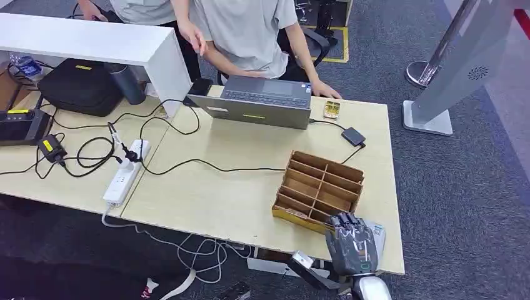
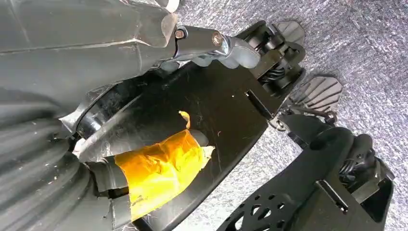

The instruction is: Pass the card to the sensor for recognition and then transmit it.

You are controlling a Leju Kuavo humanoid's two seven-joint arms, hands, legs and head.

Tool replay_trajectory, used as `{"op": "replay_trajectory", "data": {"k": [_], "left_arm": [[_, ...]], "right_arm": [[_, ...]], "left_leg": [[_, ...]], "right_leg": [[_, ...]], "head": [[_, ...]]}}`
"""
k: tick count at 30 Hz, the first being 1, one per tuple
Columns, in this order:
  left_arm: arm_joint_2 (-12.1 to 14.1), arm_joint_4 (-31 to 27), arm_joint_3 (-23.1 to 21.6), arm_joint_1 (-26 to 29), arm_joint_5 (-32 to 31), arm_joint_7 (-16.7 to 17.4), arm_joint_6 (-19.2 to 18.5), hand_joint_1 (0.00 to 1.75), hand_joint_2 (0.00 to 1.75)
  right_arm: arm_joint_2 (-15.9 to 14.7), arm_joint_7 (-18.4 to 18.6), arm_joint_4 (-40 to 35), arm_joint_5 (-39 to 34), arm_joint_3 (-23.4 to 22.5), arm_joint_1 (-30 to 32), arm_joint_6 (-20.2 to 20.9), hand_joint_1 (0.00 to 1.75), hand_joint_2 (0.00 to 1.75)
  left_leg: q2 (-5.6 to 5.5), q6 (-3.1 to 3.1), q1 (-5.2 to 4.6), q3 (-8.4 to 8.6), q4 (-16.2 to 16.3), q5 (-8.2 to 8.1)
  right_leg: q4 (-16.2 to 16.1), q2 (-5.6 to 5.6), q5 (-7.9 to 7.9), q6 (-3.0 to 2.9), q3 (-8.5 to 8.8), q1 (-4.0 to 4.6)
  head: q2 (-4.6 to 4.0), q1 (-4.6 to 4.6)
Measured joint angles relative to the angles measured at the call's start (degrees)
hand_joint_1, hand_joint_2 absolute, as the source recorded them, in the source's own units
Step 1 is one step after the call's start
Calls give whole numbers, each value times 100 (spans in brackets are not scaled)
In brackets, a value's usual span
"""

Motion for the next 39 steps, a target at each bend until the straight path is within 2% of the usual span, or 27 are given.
{"op": "replay_trajectory", "data": {"k": [12,17,31,39], "left_arm": [[26,0,-7,20,48,-107,7,0,175],[-9,-2,-66,27,52,-293,238,0,175],[-116,-11,-107,23,61,-299,260,0,175],[-114,-11,-120,19,74,-219,203,0,175]], "right_arm": [[-15,-114,-171,-387,-203,95,35,175,175],[-33,-125,-284,-380,-297,197,68,175,175],[-59,-127,-369,-378,-341,269,70,175,175],[-59,-162,-380,-374,-350,160,223,175,175]], "left_leg": [[-2,0,0,0,0,0],[2,0,0,0,0,0],[9,0,1,1,0,0],[9,0,1,-1,0,0]], "right_leg": [[0,-1,0,0,-1,0],[-1,-1,-1,1,-1,0],[0,2,-1,1,-1,1],[0,3,0,0,0,1]], "head": [[0,-2],[0,0],[0,0],[0,0]]}}
